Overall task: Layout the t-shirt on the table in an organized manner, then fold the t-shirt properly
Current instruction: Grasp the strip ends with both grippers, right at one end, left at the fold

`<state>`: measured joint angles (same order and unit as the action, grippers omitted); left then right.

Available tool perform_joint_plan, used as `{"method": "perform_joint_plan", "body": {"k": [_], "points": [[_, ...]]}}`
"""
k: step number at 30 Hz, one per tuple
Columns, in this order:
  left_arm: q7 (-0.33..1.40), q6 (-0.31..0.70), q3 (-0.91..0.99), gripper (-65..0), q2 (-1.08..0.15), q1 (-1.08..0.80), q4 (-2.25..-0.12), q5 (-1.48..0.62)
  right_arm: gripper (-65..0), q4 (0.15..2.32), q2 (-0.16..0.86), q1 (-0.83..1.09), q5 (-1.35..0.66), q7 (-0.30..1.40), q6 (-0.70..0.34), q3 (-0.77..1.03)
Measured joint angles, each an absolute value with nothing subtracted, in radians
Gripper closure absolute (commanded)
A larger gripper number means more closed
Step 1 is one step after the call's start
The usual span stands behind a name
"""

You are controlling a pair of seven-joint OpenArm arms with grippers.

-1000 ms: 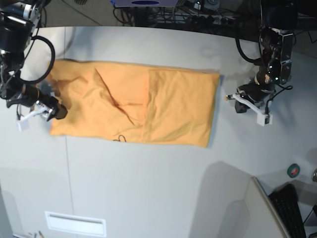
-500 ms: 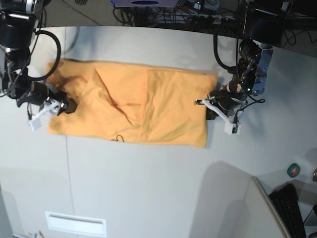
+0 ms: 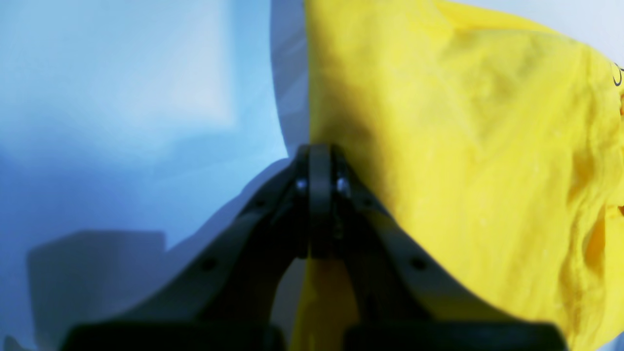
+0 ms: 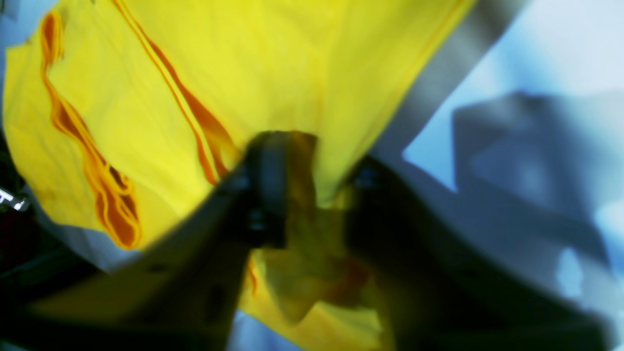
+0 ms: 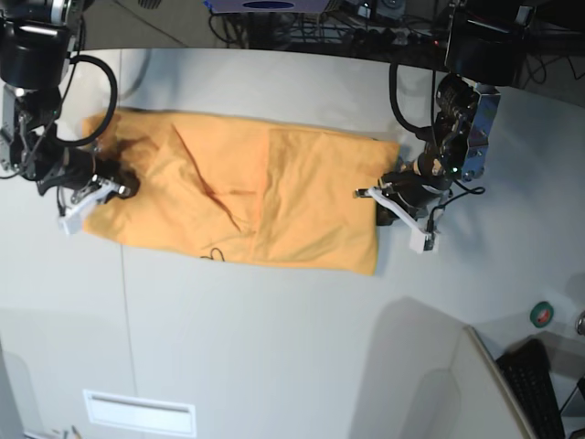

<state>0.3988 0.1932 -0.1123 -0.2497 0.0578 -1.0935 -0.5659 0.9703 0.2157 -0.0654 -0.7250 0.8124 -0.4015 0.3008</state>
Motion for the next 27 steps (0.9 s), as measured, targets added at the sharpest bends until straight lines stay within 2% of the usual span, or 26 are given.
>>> {"method": "perform_joint_plan", "body": {"k": [1,5,12,15,19,27], "points": [[0.399,0.193,-0.112,0.0,-0.246,0.058,-1.093,-0.566,0.0,0.966,0.214,-0.063,-0.726,0.808,-0.401,0.297],[0.392,0.187,-0.151,0.0,-0.237,0.061,-1.093,-0.561,0.0,0.966,0.216,-0.061,-0.717,0.76,-0.395,0.294],[0.392,0.191,-0.21,0.0,-0.188,0.069,-1.093,-0.421,0.0,0.987,0.243,-0.059,-0.701,0.763,-0.386,0.29],[0.393,0.194,-0.218,0.0,-0.17,0.076,-1.093,-0.391,0.0,1.085,0.242,-0.038,-0.697,0.779,-0.373,0.289],[0.4,0.194,-0.223,0.0,-0.167,0.094,-1.093,-0.393,0.0,1.246,0.237,-0.026,-0.693,0.873,-0.276,0.289],[0.408,0.195,-0.228,0.0,-0.111,0.127,-1.092,-0.391,0.0,1.432,0.188,-0.03,-0.698,1.008,-0.271,0.289]]}}
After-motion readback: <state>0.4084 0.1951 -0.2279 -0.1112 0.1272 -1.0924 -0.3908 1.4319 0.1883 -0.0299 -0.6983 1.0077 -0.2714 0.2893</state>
